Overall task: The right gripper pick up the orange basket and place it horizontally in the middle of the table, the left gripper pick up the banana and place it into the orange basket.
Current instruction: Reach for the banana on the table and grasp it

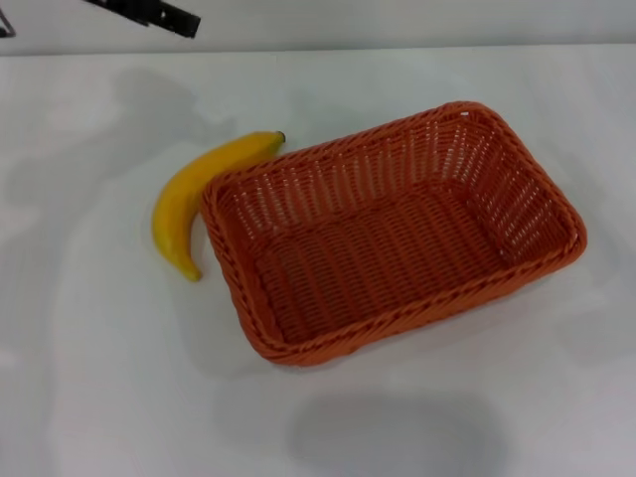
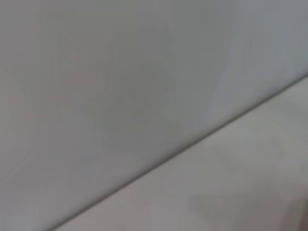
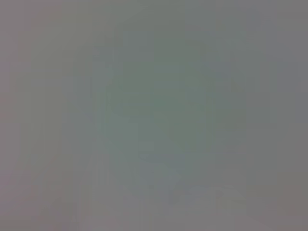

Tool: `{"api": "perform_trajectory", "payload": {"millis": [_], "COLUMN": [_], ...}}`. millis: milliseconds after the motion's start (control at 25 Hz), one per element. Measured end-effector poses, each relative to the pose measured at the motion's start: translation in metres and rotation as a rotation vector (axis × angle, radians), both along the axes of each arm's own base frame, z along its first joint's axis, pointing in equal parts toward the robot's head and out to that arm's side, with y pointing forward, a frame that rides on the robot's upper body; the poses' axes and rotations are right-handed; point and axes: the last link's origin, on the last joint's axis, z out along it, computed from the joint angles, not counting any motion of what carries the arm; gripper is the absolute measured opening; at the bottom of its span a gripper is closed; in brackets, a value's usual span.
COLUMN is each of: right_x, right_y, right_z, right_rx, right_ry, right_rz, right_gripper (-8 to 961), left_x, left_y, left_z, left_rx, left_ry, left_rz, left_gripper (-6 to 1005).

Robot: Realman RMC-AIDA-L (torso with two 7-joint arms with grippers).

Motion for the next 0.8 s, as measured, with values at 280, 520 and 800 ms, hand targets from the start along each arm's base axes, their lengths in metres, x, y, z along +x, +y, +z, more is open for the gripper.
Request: {"api": "perform_trajectory", "payload": {"millis": [280,520,800], "right_x": [-0.002,0.000,0.005], "right_y": [0.007,0.009,0.006], "right_z": [-0.004,-0.005,-0.007], "right_rx": [-0.007,-0.012,-0.015], "right_ry": [0.004,0.006,0.014], "right_rz": [-0.013,-0.029,-0.051], "right_gripper": [854,854,854], "left_x": [-0.015,-0.034,-0.063], "left_y": [-0.012,-0.023,-0.032], "left_z": [-0.022,-0.041,-0.051], "left_rx": [-0.041,-0.048,0.013], "left_ry": [-0.029,-0.009,-0.010], "left_rz": [0.063,0.138,0.251], "left_gripper": [856,849,842]}}
